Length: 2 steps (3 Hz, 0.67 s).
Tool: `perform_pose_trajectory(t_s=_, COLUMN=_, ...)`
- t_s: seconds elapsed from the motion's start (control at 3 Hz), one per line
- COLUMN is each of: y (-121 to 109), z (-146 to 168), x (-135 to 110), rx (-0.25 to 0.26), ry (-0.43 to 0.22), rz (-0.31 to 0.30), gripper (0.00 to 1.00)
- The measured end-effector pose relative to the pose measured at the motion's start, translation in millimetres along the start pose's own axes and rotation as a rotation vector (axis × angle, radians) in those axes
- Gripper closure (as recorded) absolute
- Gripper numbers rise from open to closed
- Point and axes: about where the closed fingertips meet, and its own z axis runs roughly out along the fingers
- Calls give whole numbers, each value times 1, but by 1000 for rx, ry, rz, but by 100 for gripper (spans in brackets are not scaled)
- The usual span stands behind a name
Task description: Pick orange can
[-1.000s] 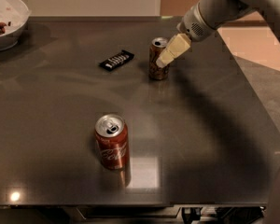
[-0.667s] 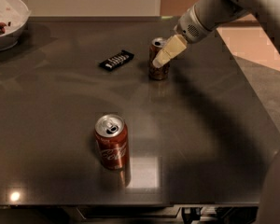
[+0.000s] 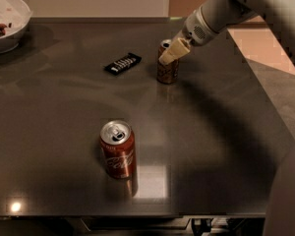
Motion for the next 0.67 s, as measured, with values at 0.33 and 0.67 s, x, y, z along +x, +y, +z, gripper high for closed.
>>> perform_pose_trajectory(t_s=0.33, y=6, z=-3, x=-5, rx=-16, ry=-12, rz=-9, gripper=65)
perform_pose_trajectory(t_s=0.67, y=16, z=-17, x=-11, rx=-31, ry=-24, rz=-35, gripper=88)
